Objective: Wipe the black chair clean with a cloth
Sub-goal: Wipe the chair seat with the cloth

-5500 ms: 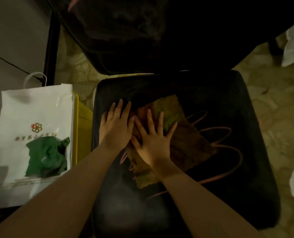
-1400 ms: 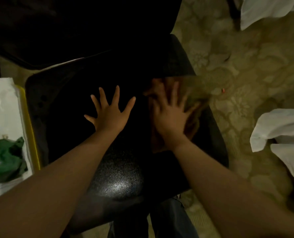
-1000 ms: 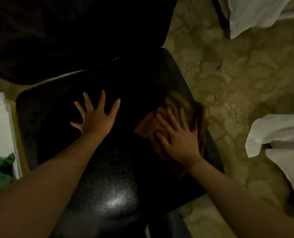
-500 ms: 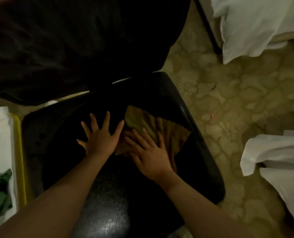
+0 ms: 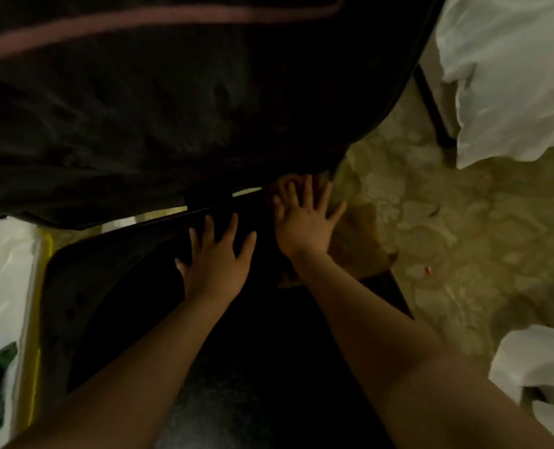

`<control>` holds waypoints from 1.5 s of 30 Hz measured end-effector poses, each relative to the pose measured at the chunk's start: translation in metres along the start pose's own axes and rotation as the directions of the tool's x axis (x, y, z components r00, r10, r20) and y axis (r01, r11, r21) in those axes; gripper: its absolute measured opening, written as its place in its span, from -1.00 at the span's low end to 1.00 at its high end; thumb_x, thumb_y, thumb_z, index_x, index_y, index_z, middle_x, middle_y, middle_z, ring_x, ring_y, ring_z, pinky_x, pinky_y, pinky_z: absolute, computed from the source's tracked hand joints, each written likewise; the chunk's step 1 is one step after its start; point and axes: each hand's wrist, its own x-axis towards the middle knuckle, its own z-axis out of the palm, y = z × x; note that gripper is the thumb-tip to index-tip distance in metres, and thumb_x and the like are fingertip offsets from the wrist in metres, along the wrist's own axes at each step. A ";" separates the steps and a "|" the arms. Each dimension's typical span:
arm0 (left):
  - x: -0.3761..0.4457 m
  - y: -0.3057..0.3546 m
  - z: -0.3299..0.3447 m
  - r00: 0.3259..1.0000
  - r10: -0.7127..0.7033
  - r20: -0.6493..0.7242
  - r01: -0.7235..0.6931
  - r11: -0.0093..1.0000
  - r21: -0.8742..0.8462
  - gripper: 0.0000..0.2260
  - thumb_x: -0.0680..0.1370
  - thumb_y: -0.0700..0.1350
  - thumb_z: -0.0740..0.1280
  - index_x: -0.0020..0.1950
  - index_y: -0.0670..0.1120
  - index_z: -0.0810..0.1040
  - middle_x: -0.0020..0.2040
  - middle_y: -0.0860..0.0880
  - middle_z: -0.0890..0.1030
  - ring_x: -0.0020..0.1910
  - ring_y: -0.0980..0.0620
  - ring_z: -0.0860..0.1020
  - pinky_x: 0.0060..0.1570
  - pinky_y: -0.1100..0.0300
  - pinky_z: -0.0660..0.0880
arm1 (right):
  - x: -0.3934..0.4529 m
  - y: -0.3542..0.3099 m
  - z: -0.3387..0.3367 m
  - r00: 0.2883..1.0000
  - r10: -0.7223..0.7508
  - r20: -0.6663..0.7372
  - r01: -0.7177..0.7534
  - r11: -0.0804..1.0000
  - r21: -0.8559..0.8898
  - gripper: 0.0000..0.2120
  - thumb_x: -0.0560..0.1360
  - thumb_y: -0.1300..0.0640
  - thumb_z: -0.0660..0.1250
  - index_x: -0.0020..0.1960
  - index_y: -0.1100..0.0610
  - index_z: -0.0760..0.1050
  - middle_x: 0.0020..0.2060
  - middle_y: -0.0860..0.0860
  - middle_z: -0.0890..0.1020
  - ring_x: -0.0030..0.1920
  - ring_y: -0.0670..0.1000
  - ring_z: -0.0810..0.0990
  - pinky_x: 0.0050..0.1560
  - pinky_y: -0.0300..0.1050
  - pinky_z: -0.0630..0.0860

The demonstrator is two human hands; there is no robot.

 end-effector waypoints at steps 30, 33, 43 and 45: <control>-0.032 -0.120 -0.041 0.880 -0.210 -0.426 0.105 0.961 -0.256 -0.47 0.52 0.17 -0.03 0.36 -0.04 0.41 0.38 -0.20 0.40 0.36 -0.22 0.32 0.32 -0.10 0.25 | -0.014 -0.037 0.013 0.978 -0.169 0.123 0.174 0.984 -0.027 -0.54 0.62 -0.06 -0.07 0.49 -0.26 -0.07 0.53 -0.13 -0.07 0.51 0.05 -0.24 0.41 0.26 -0.30; -0.052 -0.159 -0.047 0.809 -0.324 -0.491 0.160 0.924 -0.347 -0.43 0.49 0.13 -0.02 0.35 -0.14 0.42 0.32 -0.27 0.43 0.29 -0.29 0.38 0.24 -0.09 0.33 | -0.067 -0.125 0.050 0.825 -0.546 0.146 0.554 0.833 -0.017 -0.52 0.61 0.01 -0.02 0.48 -0.27 -0.04 0.52 -0.16 -0.05 0.52 0.06 -0.19 0.39 0.32 -0.24; -0.080 -0.212 -0.065 0.879 -0.394 -0.267 0.156 0.769 -0.620 -0.53 0.60 0.08 0.05 0.50 -0.02 0.15 0.50 -0.06 0.22 0.47 -0.05 0.18 0.38 0.11 0.13 | -0.042 -0.136 0.046 0.844 -0.535 0.045 0.532 0.822 -0.204 -0.40 0.43 -0.18 -0.16 0.34 -0.09 0.40 0.38 -0.03 0.38 0.44 0.05 0.21 0.42 0.21 0.10; -0.082 -0.222 -0.061 0.898 -0.402 -0.181 0.164 0.685 -0.710 -0.53 0.60 0.13 0.03 0.49 0.01 0.17 0.49 -0.03 0.25 0.46 -0.05 0.21 0.38 0.09 0.14 | -0.037 -0.133 0.041 0.951 -0.295 0.093 0.309 0.923 -0.231 -0.43 0.50 -0.10 -0.18 0.39 -0.05 0.34 0.39 0.04 0.35 0.45 0.09 0.17 0.44 0.21 0.03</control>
